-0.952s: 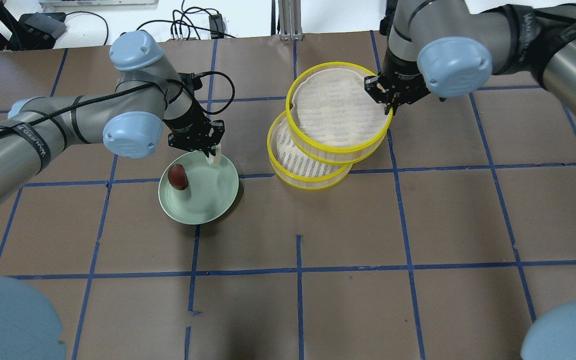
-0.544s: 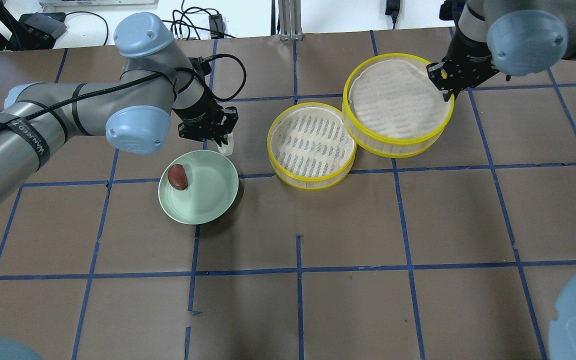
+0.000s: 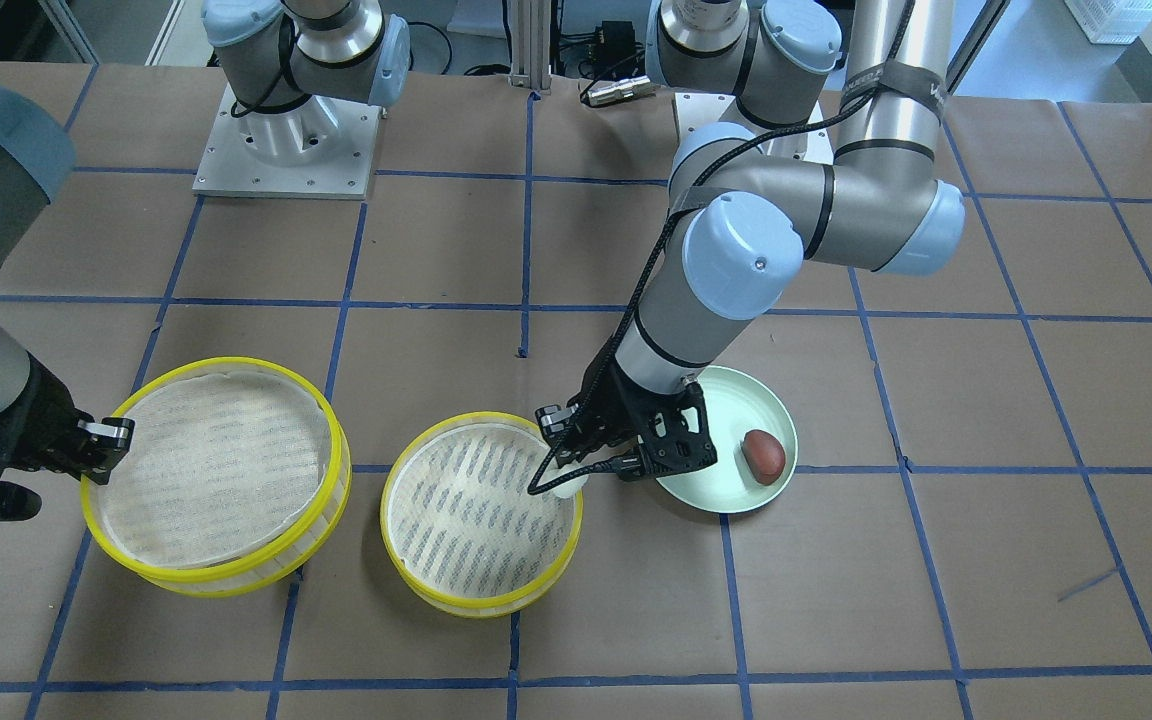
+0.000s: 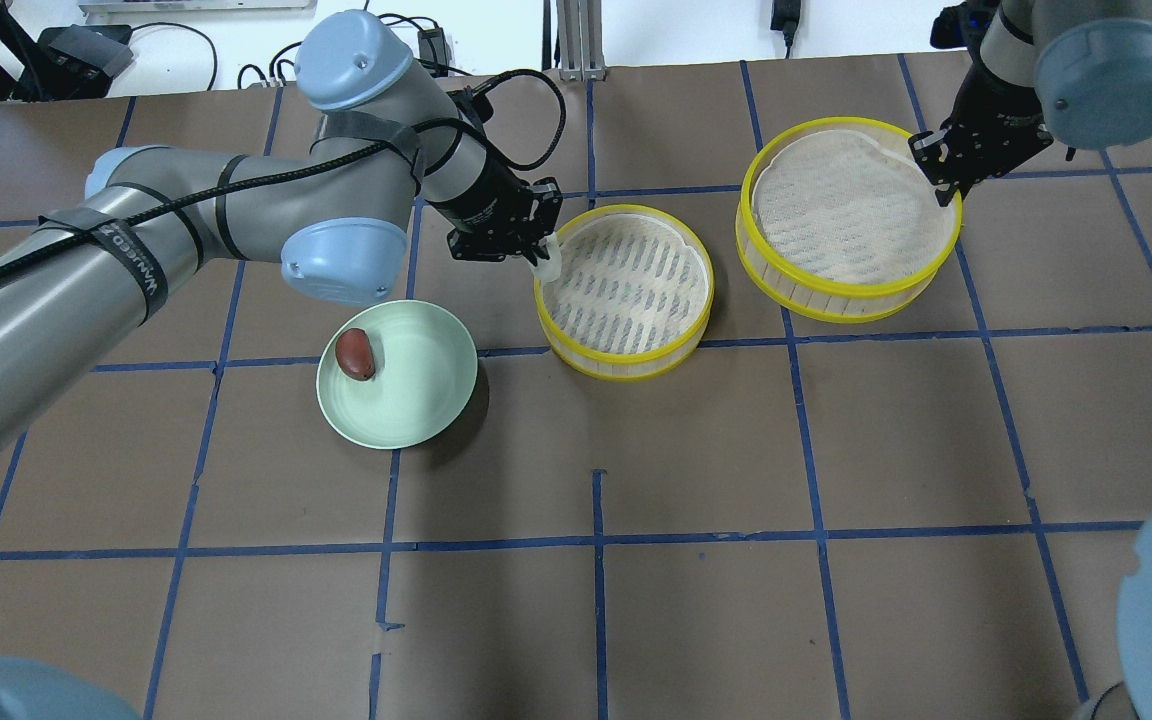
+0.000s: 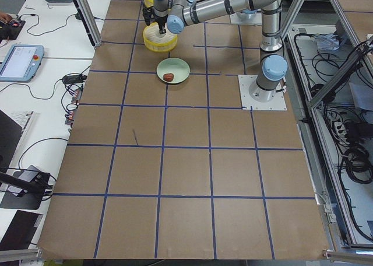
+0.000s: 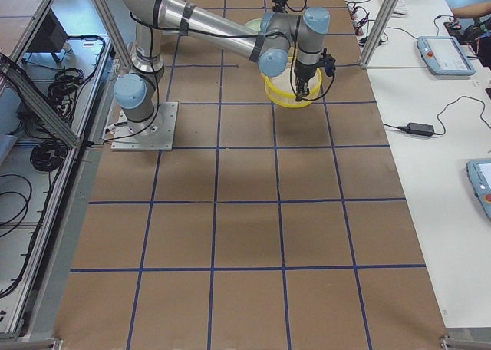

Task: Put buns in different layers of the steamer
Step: 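Lower the white bun into the bottom steamer tier and open left gripper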

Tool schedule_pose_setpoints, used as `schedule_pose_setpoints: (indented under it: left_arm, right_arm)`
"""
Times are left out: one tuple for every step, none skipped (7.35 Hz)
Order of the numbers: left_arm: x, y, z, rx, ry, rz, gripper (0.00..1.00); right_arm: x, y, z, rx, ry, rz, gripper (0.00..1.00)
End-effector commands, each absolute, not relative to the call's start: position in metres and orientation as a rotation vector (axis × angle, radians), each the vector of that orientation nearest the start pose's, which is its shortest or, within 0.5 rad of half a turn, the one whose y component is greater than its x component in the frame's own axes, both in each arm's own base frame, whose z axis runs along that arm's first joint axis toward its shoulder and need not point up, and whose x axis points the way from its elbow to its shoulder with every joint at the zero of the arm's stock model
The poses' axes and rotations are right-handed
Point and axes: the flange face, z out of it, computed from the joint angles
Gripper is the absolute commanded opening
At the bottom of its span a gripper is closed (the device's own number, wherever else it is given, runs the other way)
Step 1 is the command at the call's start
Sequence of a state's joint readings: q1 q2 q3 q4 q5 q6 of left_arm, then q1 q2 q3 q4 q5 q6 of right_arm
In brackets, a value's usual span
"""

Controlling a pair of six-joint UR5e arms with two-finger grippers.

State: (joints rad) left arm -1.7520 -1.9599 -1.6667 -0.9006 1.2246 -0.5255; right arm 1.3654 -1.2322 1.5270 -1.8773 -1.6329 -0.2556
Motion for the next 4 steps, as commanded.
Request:
schedule_pose_setpoints:
  left_arm:
    - [-0.303, -0.591, 0.261, -0.603, 3.557, -0.060, 0.51]
    - [-0.303, -0.590, 0.258, -0.622, 3.551, -0.043, 1.00]
    - [-0.303, -0.591, 0.258, -0.623, 3.549, -0.042, 1.00]
    - [-0.302, -0.590, 0.262, -0.610, 3.554, -0.057, 1.00]
  right_arm:
    - [-0.005, -0.630, 0.347, -0.081, 3.206, 0.015, 0.06]
    - [-0.014, -0.632, 0.351, -0.050, 3.240, -0.012, 0.06]
    - [-0.014, -0.632, 0.350, -0.045, 3.239, -0.011, 0.06]
    - [-0.015, -0.632, 0.348, -0.060, 3.243, -0.003, 0.06]
